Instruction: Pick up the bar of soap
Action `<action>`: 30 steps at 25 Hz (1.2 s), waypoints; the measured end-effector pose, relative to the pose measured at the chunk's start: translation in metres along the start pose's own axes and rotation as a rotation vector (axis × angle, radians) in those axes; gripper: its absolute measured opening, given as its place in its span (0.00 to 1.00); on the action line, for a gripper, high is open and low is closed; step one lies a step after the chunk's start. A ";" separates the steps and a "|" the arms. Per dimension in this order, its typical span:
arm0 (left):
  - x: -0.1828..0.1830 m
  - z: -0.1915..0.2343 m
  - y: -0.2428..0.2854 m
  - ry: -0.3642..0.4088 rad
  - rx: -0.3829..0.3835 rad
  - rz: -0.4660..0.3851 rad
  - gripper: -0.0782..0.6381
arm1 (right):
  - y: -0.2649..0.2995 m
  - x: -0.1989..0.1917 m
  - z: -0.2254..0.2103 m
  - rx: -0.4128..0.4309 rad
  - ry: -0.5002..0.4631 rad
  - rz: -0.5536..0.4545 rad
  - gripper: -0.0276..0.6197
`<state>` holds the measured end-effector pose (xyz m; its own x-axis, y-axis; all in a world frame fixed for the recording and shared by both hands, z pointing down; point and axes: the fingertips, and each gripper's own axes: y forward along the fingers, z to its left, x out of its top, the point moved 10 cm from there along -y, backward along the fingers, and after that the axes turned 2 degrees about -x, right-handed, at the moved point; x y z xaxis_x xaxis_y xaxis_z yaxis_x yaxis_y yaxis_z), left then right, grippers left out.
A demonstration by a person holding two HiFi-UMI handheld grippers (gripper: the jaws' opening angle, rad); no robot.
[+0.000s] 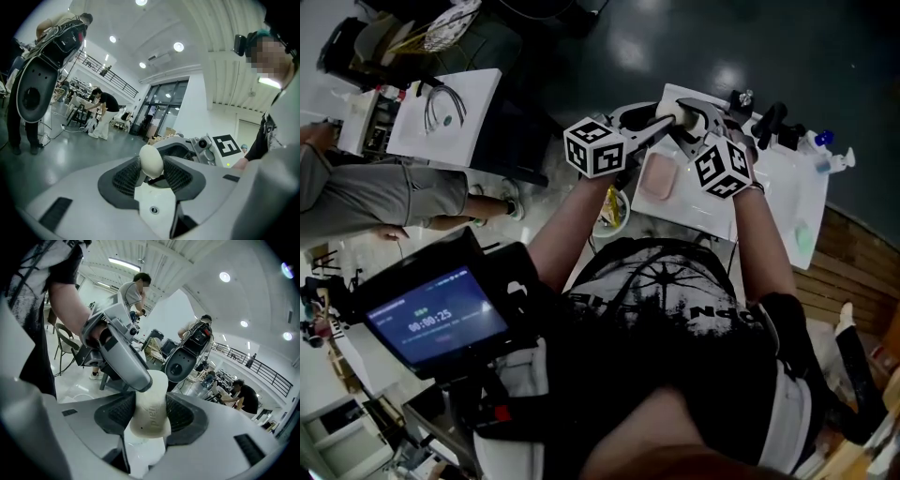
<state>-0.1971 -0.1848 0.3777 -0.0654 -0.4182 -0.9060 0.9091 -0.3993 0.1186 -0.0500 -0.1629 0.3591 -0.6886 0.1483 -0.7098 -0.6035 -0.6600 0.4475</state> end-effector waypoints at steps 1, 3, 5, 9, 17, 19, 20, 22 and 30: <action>-0.001 -0.003 0.003 -0.001 -0.010 0.003 0.34 | -0.004 -0.002 0.000 -0.006 0.005 0.005 0.37; -0.002 -0.009 0.009 -0.005 -0.030 0.007 0.34 | -0.014 -0.006 0.001 -0.017 0.012 0.019 0.37; -0.003 -0.016 0.018 -0.006 -0.054 0.014 0.34 | -0.025 -0.011 0.000 -0.031 0.021 0.036 0.37; -0.005 -0.030 0.044 -0.001 -0.114 0.038 0.34 | -0.049 -0.026 -0.003 -0.072 0.048 0.078 0.37; -0.015 -0.066 0.100 0.022 -0.252 0.095 0.34 | -0.106 -0.063 -0.005 -0.165 0.099 0.172 0.37; -0.022 -0.073 0.119 0.025 -0.287 0.106 0.34 | -0.118 -0.078 -0.005 -0.188 0.112 0.195 0.37; -0.025 -0.077 0.128 0.025 -0.302 0.111 0.34 | -0.124 -0.085 -0.005 -0.198 0.117 0.206 0.37; -0.028 -0.087 0.144 0.023 -0.331 0.119 0.34 | -0.140 -0.095 -0.008 -0.215 0.127 0.226 0.37; -0.031 -0.131 0.195 0.025 -0.433 0.147 0.34 | -0.198 -0.121 -0.015 -0.282 0.158 0.297 0.37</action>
<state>0.0361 -0.1431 0.3757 0.0828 -0.4226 -0.9025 0.9965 0.0429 0.0714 0.1590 -0.0612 0.3485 -0.7327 -0.1785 -0.6567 -0.2398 -0.8354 0.4946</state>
